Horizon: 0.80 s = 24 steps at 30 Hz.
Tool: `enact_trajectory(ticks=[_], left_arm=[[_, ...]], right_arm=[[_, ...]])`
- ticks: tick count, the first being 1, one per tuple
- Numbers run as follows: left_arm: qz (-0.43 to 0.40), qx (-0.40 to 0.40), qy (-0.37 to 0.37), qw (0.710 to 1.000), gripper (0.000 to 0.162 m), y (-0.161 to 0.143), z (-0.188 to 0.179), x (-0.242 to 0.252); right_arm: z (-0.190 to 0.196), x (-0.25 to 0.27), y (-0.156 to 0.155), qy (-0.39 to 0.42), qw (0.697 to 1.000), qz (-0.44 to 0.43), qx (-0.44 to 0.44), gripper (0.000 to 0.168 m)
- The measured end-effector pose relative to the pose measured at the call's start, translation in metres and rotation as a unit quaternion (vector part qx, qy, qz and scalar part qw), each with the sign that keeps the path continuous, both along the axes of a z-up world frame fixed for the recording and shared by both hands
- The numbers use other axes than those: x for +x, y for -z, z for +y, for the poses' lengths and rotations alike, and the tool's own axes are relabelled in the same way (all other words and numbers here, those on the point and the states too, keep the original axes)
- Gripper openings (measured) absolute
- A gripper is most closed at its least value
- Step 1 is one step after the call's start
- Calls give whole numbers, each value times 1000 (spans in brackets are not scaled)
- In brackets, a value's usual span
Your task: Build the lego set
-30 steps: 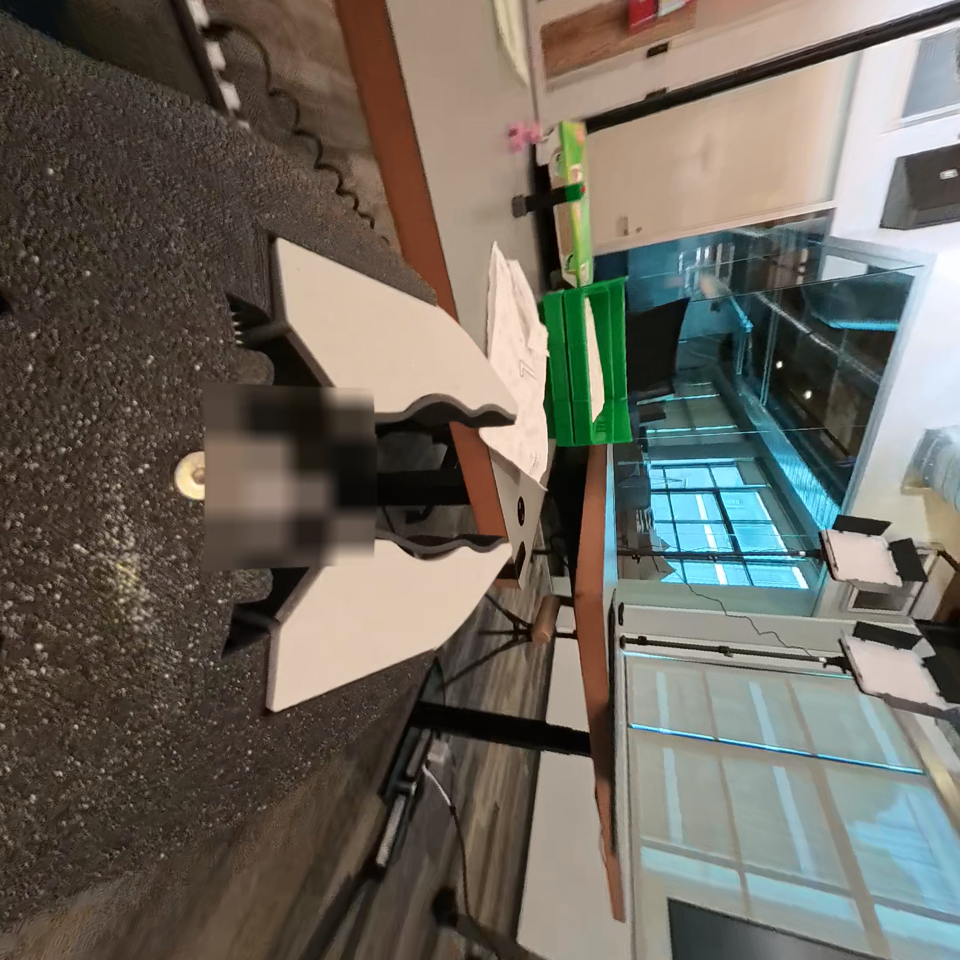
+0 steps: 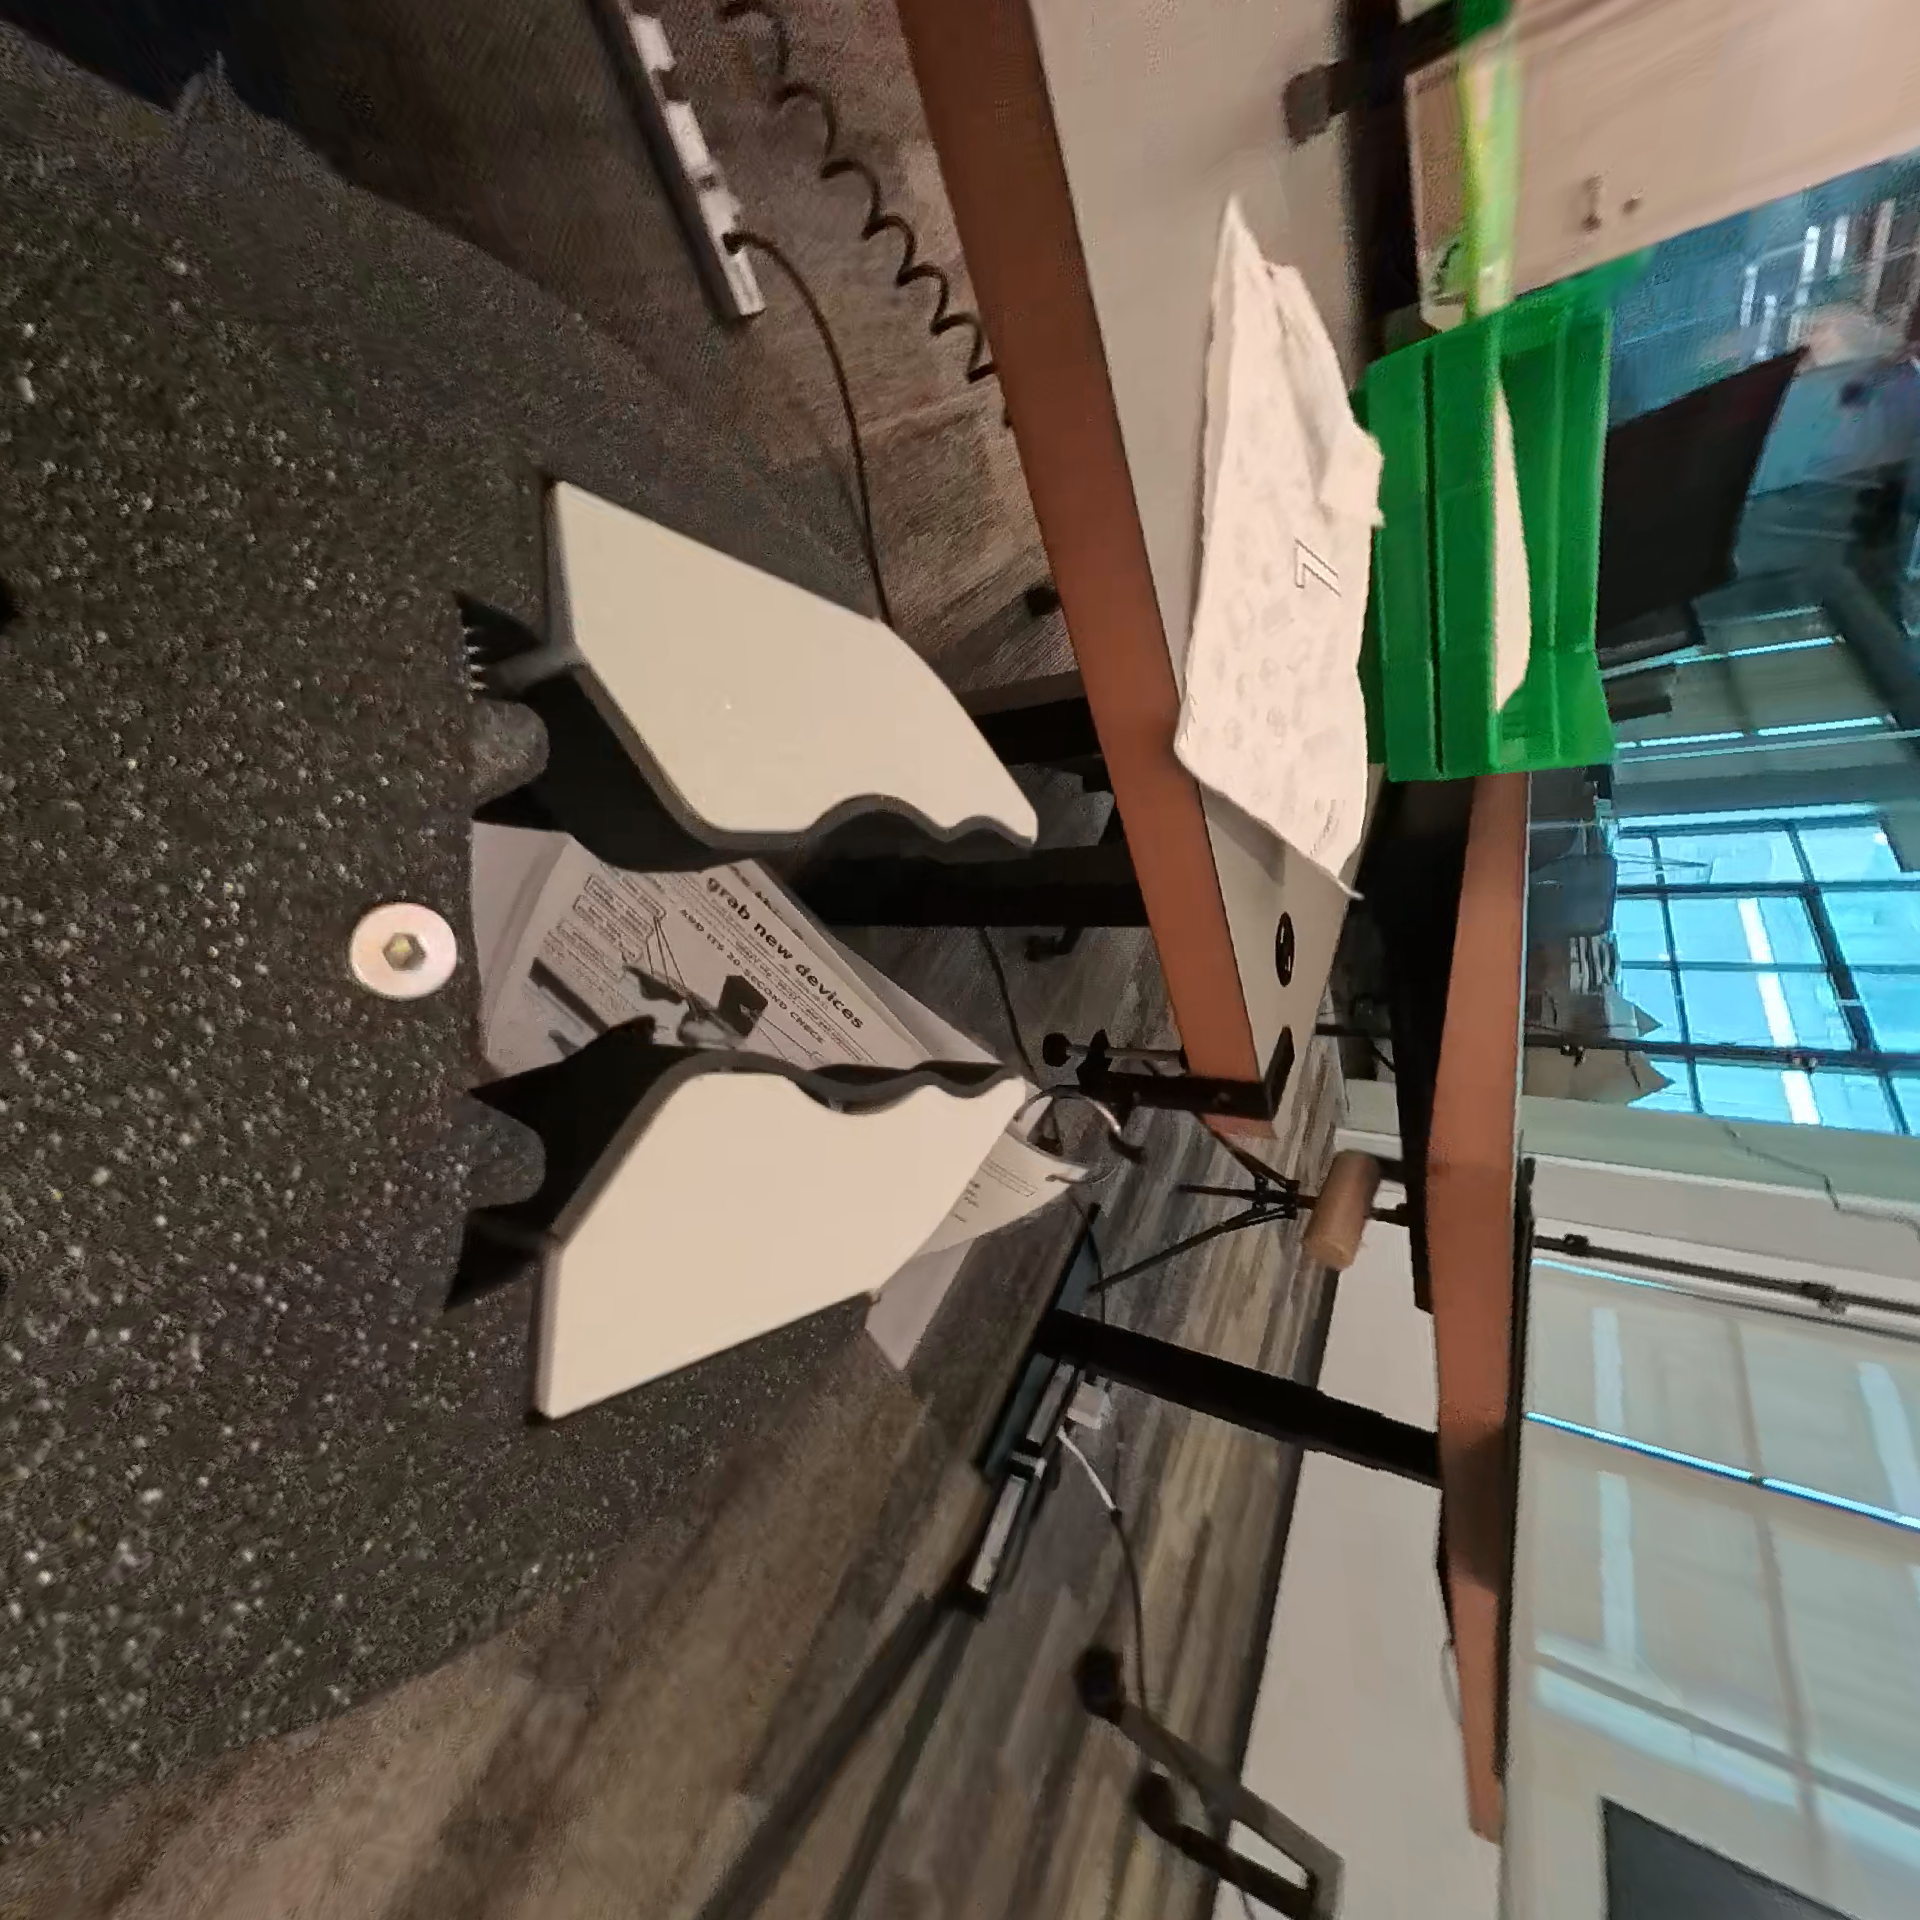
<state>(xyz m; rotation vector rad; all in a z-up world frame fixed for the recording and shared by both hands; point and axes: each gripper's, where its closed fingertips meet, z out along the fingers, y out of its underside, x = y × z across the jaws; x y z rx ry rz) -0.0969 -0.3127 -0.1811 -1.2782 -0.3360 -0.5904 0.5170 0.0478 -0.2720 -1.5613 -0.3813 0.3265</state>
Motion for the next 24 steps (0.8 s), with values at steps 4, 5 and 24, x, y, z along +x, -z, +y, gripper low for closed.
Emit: enact_trajectory(ticks=[4, 5, 24], left_arm=[[-9, 46, -21, 999, 5, -14, -14, -3], [-24, 64, -30, 997, 5, -19, -23, -4], [-47, -187, -289, 938, 5, 24, -267, -15]], right_arm=[[-12, -33, -13, -41, 997, -48, 51, 35], [-19, -46, -20, -58, 994, -62, 70, 36], [-373, -562, -103, -763, 600, -203, 133, 25]])
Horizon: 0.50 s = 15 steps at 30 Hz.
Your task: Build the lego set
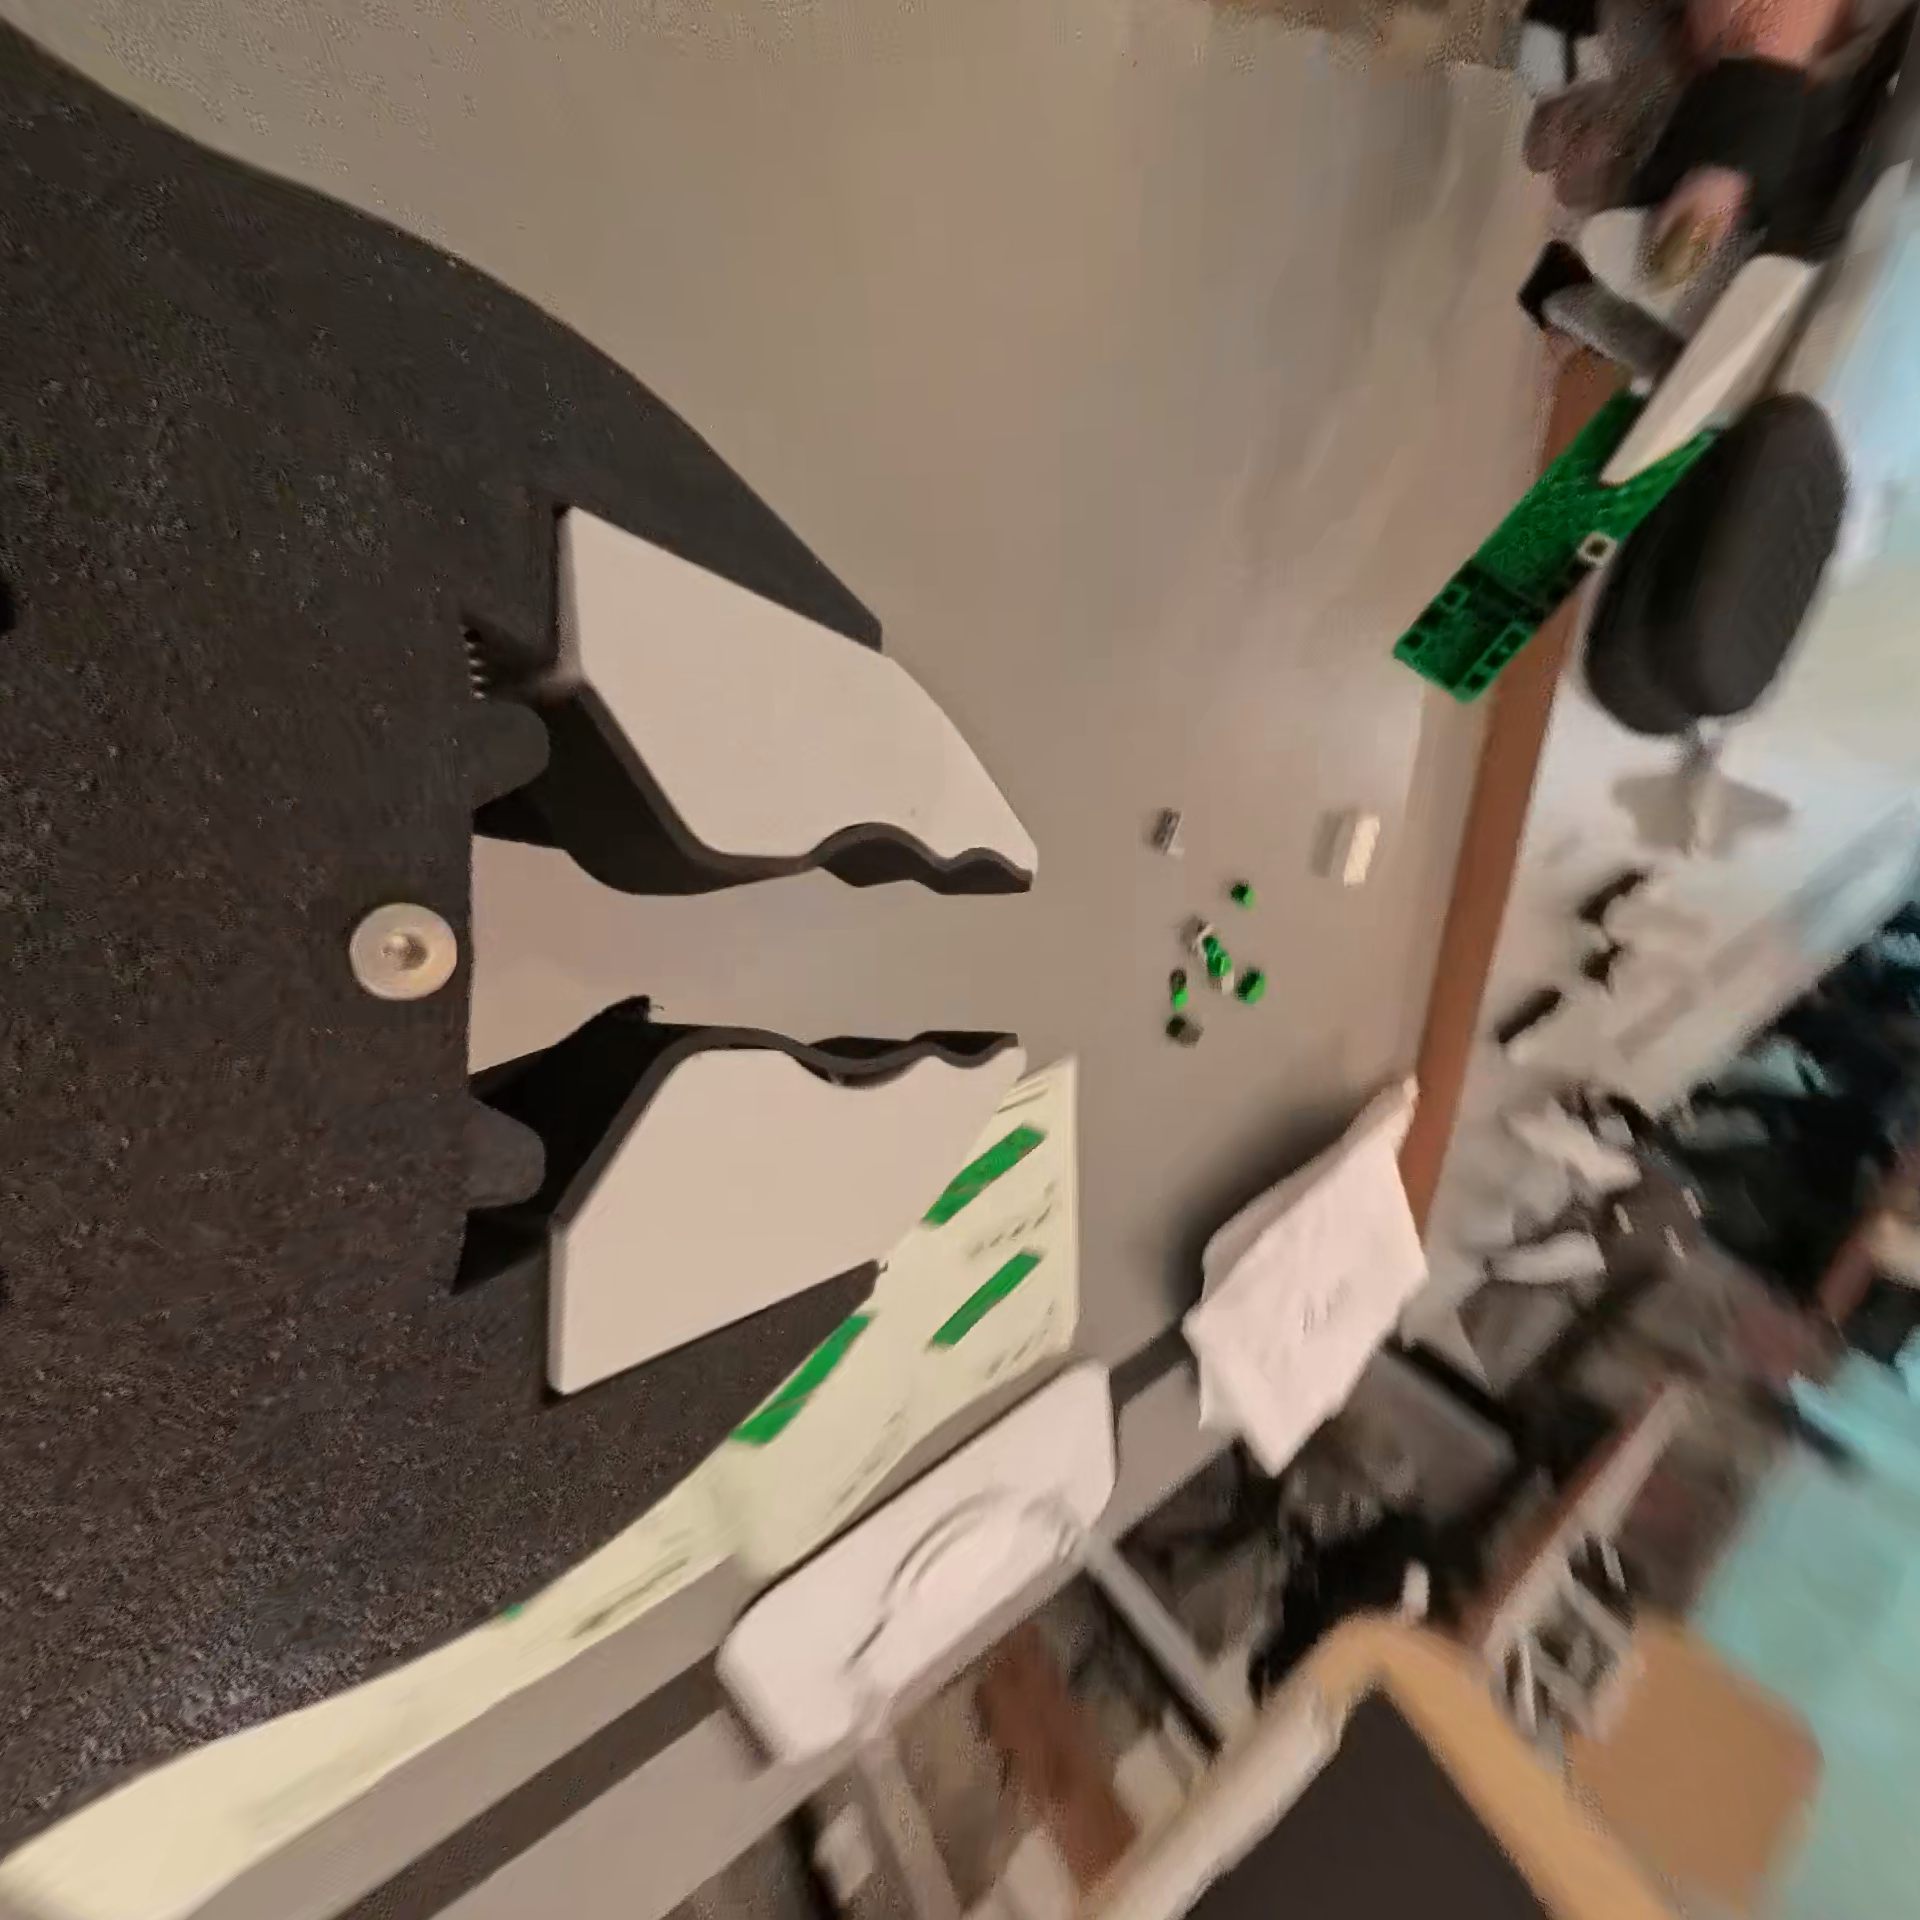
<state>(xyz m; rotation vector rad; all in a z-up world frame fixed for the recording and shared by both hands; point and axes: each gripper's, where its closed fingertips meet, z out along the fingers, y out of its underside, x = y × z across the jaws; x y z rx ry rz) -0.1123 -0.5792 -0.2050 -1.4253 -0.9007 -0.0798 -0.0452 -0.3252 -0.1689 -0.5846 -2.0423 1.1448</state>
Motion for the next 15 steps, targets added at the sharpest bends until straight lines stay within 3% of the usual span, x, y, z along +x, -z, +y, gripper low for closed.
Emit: enact_trajectory(ticks=[3, 7, 10, 12, 15], left_arm=[[-4, -8, 0, 1000, 6, 8, -4, -11], [5, -30, 0, 1000, 6, 15, 0, -31], [23, -30, -41, 998, 6, 14, 0, -52], [44, -29, -86, 995, 6, 11, -3, -63], [79, 3, -145, 986, 6, 1, -8, -71]], right_arm=[[-37, -76, 28, -80, 994, -64, 44, 22], [-85, -135, 56, -162, 974, -151, 39, 17], [-102, -160, 79, -112, 960, -248, 74, 13], [-122, -154, 83, -91, 946, -312, 18, 8], [-136, -155, 88, -40, 957, -287, -28, 7]])
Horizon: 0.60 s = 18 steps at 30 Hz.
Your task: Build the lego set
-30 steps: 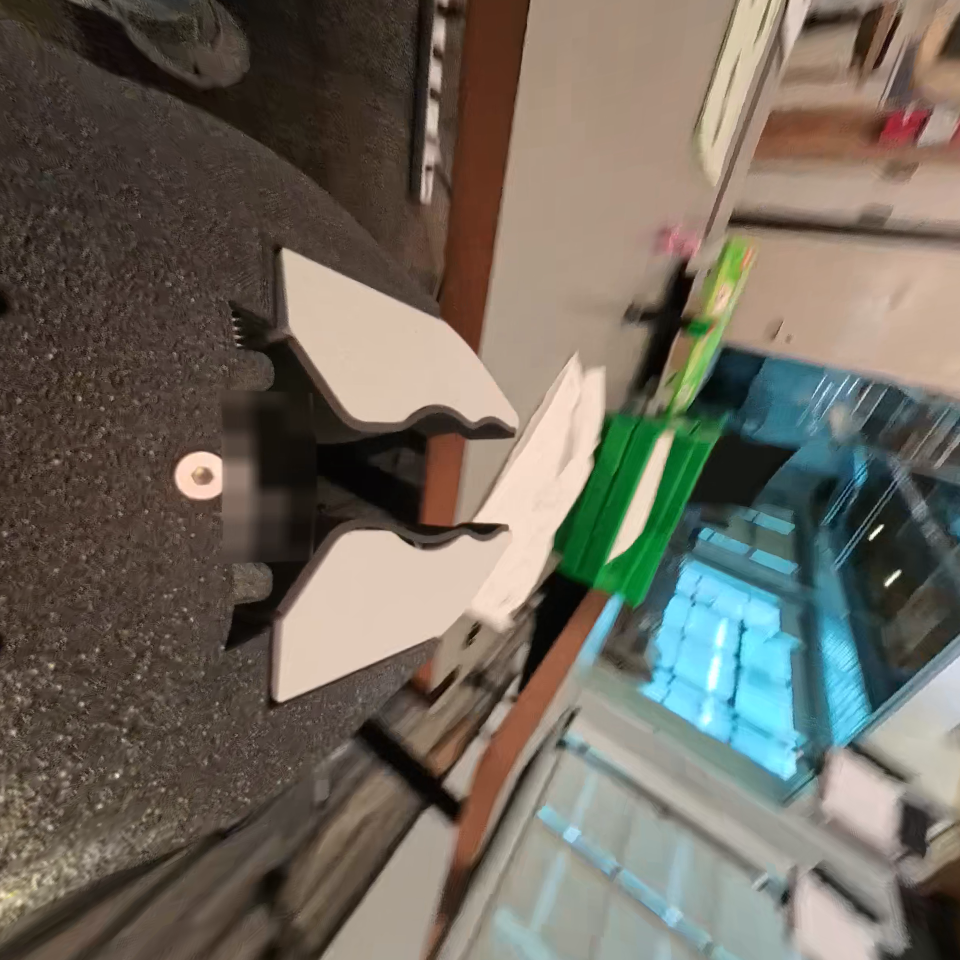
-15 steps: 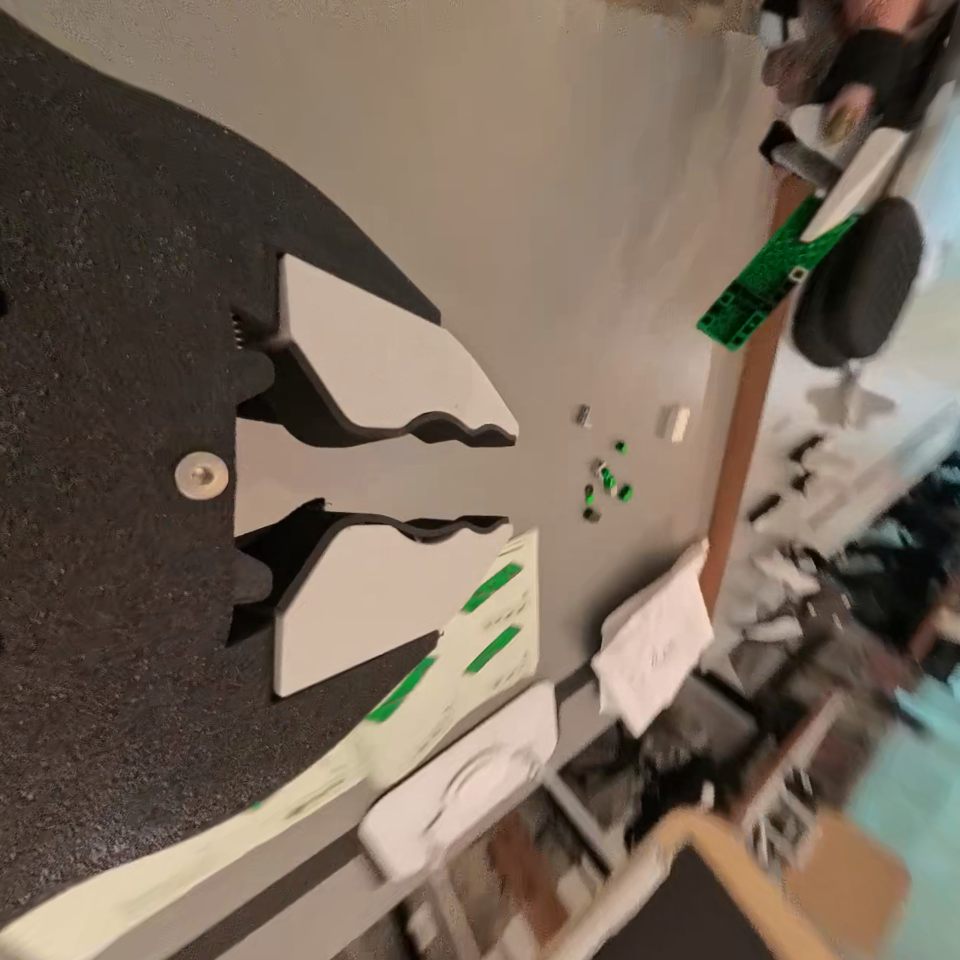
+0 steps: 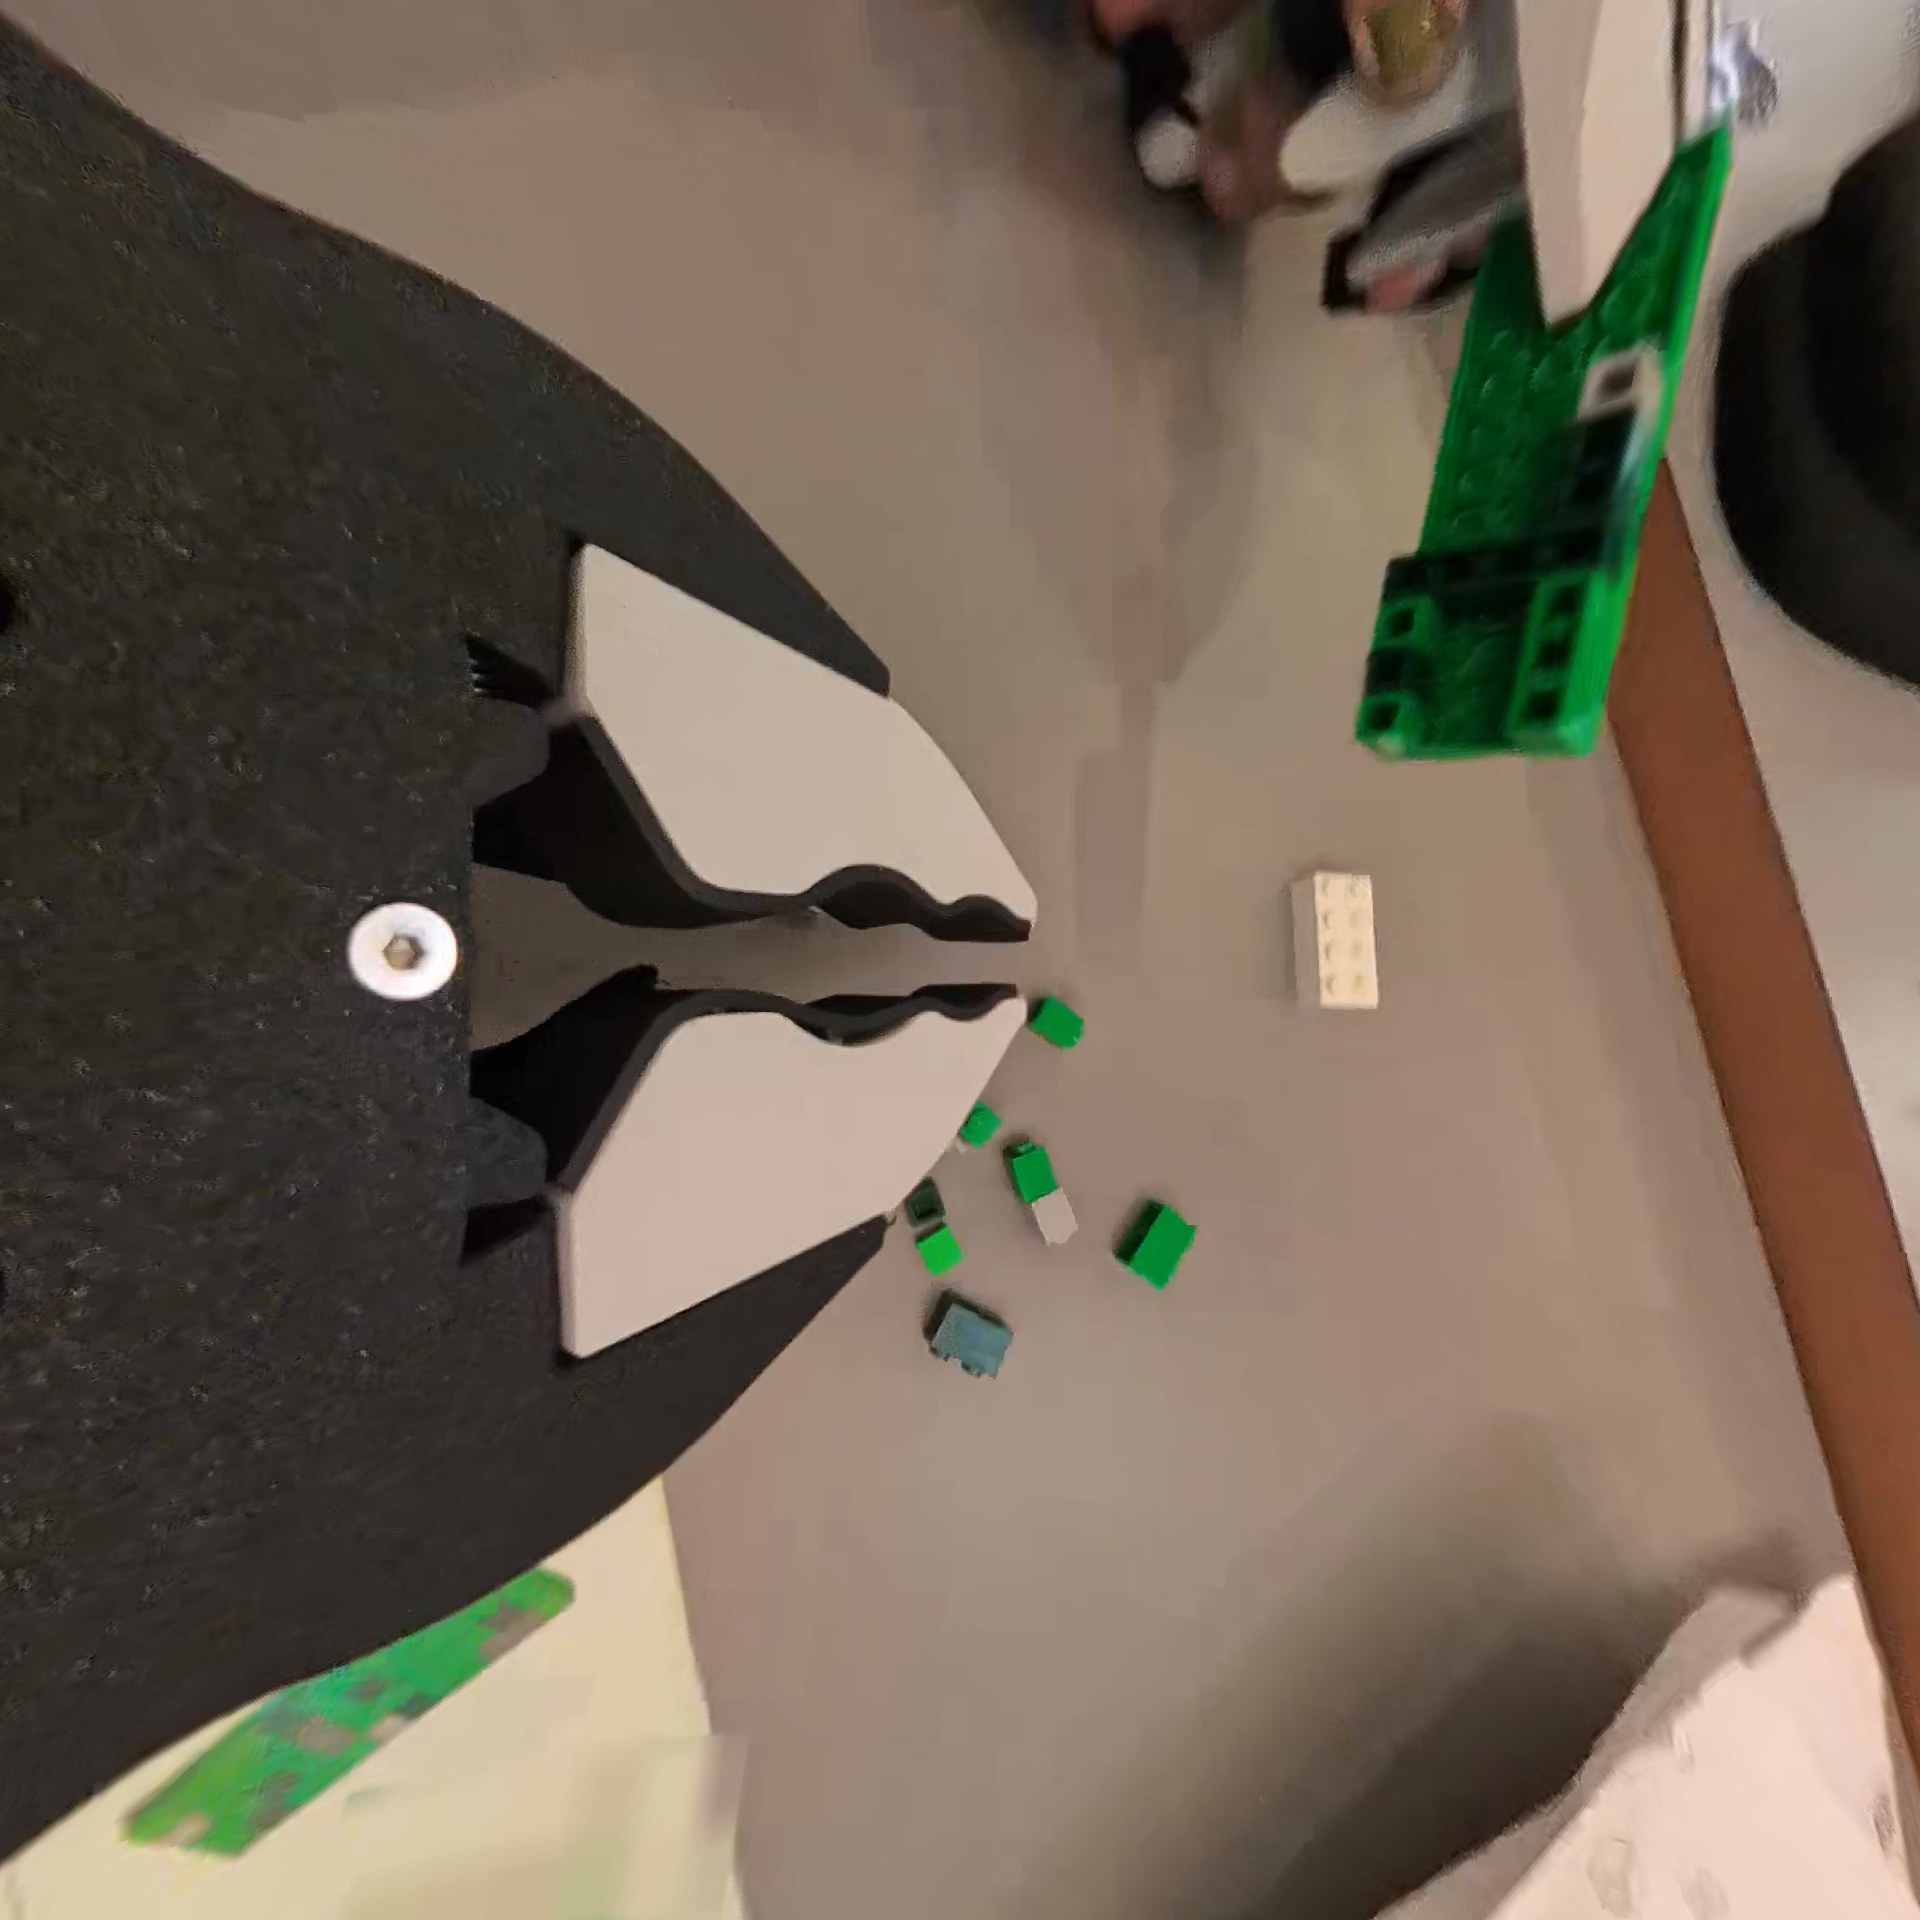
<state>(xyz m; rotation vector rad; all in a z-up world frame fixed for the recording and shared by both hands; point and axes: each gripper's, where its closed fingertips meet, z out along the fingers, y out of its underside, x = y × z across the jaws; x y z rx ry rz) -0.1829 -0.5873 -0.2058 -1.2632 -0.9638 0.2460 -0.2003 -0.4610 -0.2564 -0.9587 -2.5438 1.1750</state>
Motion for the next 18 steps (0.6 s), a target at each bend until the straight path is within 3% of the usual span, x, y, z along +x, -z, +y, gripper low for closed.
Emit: enact_trajectory(ticks=[7, 10, 18], left_arm=[[95, -35, -57, 993, 6, -18, 3, -7], [106, -34, -56, 992, 6, -20, 5, -8], [113, -25, -45, 992, 6, -21, 6, -7]], right_arm=[[-2, -10, 32, 90, 991, 19, 92, 16], [-4, -15, 34, 114, 989, 12, 90, 19], [-3, -24, 39, 127, 984, -5, 127, 8]])
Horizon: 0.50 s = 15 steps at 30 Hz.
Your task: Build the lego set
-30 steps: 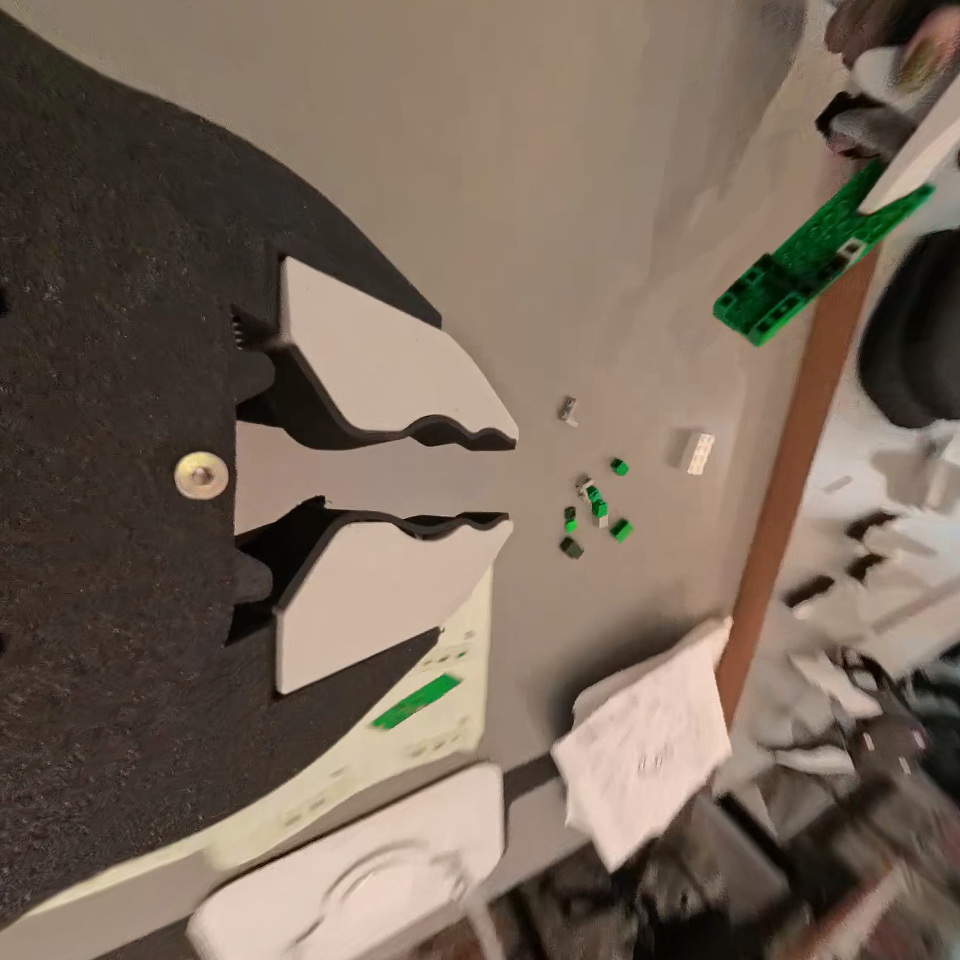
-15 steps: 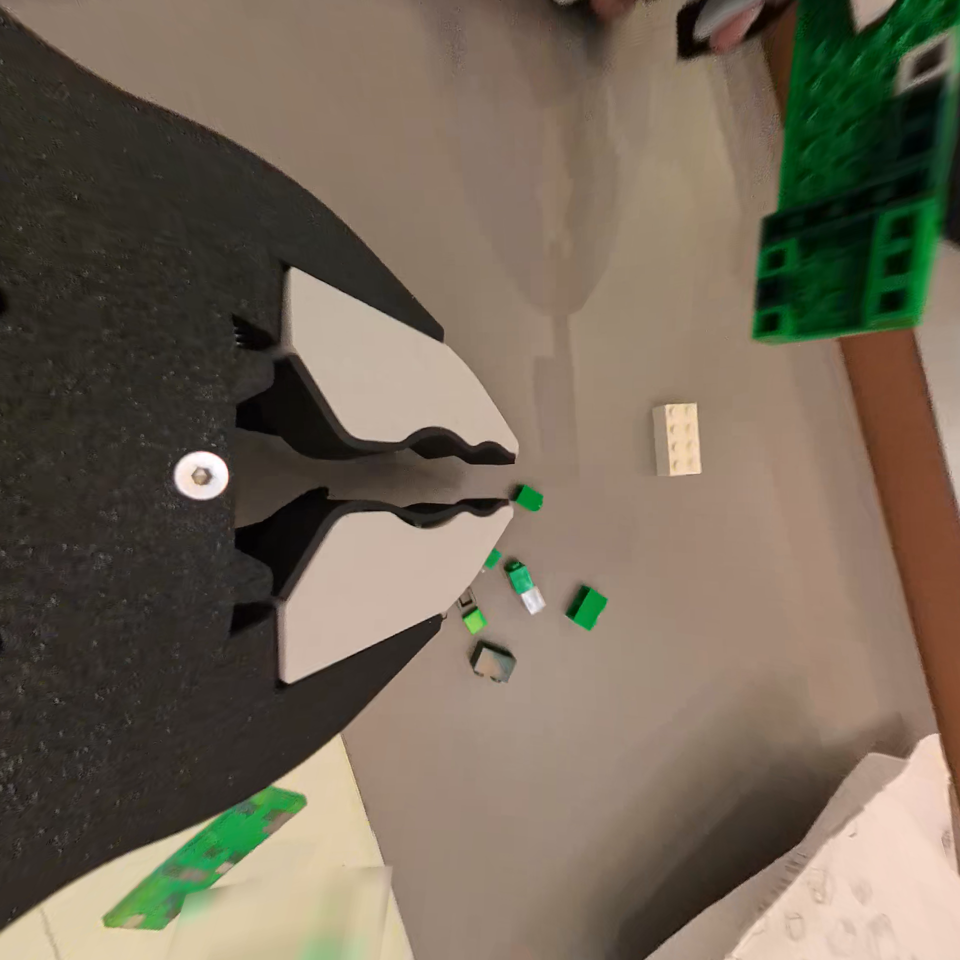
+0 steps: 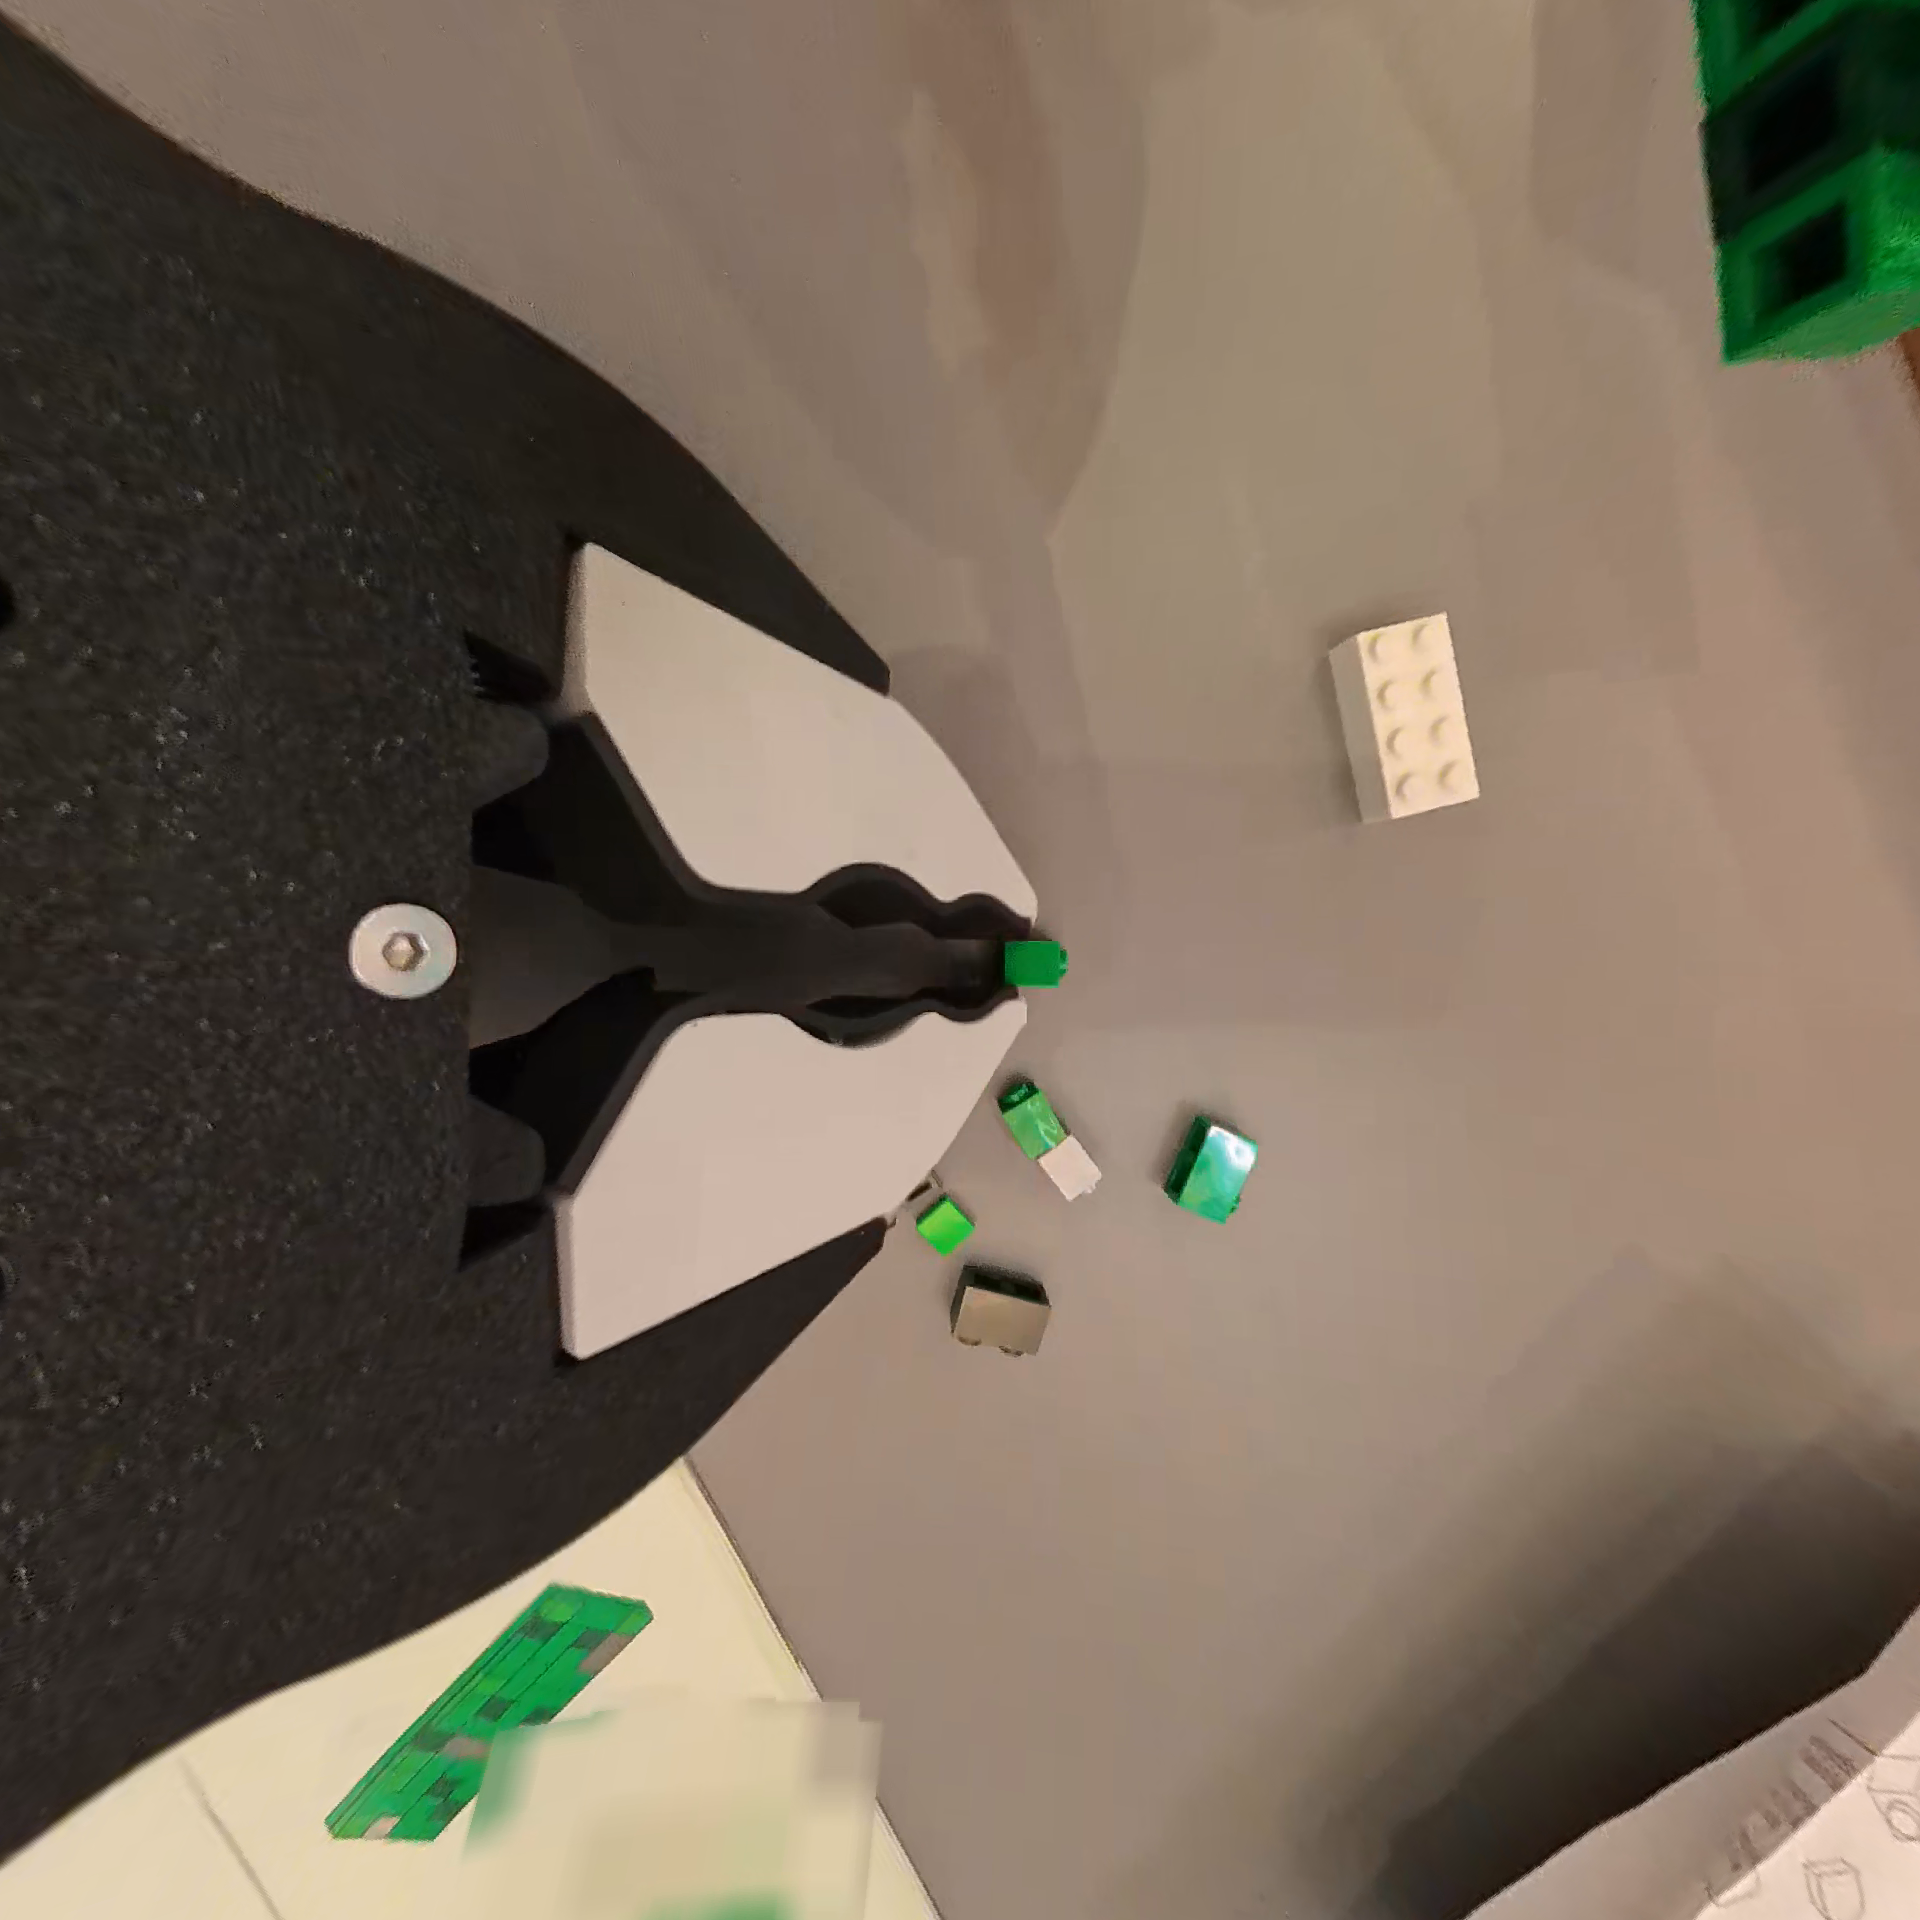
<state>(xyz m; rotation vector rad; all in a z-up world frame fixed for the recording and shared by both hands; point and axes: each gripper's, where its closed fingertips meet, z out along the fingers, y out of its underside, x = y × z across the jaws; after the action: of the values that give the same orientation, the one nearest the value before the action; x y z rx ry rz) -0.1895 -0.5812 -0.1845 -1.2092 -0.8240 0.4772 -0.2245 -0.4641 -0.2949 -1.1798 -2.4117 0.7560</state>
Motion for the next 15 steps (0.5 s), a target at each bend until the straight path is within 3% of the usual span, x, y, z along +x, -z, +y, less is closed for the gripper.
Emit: enact_trajectory(ticks=[3, 9, 15], left_arm=[[2, -1, 4, 1000, 6, 0, 1, 1], [23, -53, 19, 998, 6, 1, 19, 6], [35, -80, 108, 990, 6, -2, 88, 28]], right_arm=[[7, 0, -6, -19, 999, 33, 23, 8], [37, 25, -50, -52, 989, 136, 16, 8], [112, 83, -68, 0, 986, 168, 7, 8]])
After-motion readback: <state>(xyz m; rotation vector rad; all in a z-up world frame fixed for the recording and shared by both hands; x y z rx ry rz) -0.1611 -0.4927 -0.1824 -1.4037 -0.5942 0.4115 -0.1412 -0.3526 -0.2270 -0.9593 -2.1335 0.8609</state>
